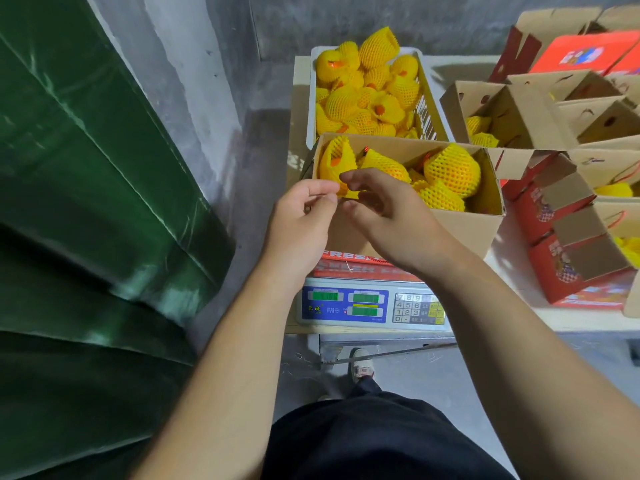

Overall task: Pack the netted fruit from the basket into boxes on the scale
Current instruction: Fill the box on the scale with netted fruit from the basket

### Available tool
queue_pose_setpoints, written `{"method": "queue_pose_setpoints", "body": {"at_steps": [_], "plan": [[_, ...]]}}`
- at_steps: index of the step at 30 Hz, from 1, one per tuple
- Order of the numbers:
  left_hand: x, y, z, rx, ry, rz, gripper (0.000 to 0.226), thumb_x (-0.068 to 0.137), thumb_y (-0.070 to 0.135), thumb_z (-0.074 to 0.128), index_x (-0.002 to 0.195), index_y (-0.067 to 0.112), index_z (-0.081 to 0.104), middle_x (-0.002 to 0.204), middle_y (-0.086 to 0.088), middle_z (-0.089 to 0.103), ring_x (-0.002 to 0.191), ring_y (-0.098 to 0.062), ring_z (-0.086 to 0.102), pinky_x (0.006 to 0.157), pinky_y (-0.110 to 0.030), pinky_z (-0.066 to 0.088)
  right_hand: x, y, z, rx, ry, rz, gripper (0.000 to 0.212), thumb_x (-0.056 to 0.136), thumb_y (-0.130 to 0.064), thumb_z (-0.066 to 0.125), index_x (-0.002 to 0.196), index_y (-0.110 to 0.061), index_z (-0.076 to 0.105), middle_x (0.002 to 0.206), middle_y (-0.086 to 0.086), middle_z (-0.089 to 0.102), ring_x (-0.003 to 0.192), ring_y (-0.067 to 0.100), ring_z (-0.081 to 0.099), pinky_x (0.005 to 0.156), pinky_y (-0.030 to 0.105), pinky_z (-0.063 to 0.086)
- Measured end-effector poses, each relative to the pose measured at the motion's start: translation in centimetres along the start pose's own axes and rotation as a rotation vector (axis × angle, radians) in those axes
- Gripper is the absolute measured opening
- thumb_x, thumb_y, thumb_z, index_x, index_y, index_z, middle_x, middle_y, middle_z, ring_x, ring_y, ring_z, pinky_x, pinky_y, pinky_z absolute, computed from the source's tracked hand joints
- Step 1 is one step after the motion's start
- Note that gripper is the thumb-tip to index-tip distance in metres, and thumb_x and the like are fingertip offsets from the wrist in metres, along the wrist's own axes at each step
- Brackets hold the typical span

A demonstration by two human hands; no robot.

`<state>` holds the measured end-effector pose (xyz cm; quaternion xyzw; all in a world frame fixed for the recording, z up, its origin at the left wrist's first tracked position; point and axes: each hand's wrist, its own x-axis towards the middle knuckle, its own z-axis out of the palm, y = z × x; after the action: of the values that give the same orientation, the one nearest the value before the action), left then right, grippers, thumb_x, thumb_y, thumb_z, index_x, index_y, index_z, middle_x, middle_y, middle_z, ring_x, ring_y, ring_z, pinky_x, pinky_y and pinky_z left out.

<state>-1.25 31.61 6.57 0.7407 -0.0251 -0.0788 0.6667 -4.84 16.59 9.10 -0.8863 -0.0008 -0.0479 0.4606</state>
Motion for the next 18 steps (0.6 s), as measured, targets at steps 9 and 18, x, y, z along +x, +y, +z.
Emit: {"method": "queue_pose_setpoints", "body": {"at_steps": [9, 18], "plan": [[0.1, 0.9, 0.0, -0.077, 0.059, -0.024, 0.016, 0.102, 0.024, 0.064, 0.109, 0.033, 0.075, 0.092, 0.021, 0.074, 0.082, 0.008, 0.066, 0.064, -0.008, 0.048, 0.1, 1.1, -0.2, 0.036, 0.038, -0.023, 0.035, 0.102, -0.017, 0.063, 0.136, -0.015, 0.063, 0.131, 0.000, 0.066, 0.126, 0.013, 0.060, 0.111, 0.034, 0.047], [2.1, 0.7, 0.3, -0.039, 0.140, -0.025, 0.038, 0.103, 0.019, 0.061, 0.138, 0.034, 0.058, 0.135, 0.017, 0.056, 0.123, -0.002, 0.054, 0.091, -0.019, 0.042, 0.6, 4.2, -5.1, -0.204, 0.350, 0.033, 0.033, 0.095, -0.014, 0.065, 0.128, -0.017, 0.068, 0.132, 0.005, 0.064, 0.128, 0.026, 0.054, 0.108, 0.040, 0.042]]}}
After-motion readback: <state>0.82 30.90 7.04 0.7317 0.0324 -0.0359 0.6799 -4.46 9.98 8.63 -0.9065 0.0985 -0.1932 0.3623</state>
